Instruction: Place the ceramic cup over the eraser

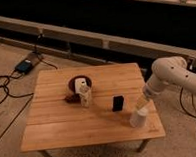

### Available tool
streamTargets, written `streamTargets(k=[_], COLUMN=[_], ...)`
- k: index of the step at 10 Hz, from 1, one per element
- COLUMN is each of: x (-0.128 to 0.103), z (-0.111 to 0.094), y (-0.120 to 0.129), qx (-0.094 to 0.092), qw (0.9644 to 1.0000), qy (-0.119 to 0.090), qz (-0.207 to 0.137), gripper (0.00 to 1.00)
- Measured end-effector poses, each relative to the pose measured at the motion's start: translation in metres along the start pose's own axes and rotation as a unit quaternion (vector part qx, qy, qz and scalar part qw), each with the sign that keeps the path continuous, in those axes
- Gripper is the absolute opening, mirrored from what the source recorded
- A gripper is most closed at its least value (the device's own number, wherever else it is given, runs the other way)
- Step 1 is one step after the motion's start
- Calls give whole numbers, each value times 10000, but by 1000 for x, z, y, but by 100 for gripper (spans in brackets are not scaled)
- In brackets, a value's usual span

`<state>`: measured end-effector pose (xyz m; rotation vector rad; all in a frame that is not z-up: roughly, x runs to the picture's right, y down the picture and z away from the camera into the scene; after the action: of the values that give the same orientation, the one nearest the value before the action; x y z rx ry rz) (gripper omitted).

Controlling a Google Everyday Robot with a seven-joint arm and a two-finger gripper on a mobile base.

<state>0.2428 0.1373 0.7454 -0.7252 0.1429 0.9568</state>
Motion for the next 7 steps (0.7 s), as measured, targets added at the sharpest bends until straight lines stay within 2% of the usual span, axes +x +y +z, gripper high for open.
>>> streamTargets(k=[5, 7], x=[7, 12], z=[5, 10], y=[22, 31], qx=[-315, -398], qw=[9993, 9991], qy=[-128, -73], qz=[143, 114], gripper=[65, 65])
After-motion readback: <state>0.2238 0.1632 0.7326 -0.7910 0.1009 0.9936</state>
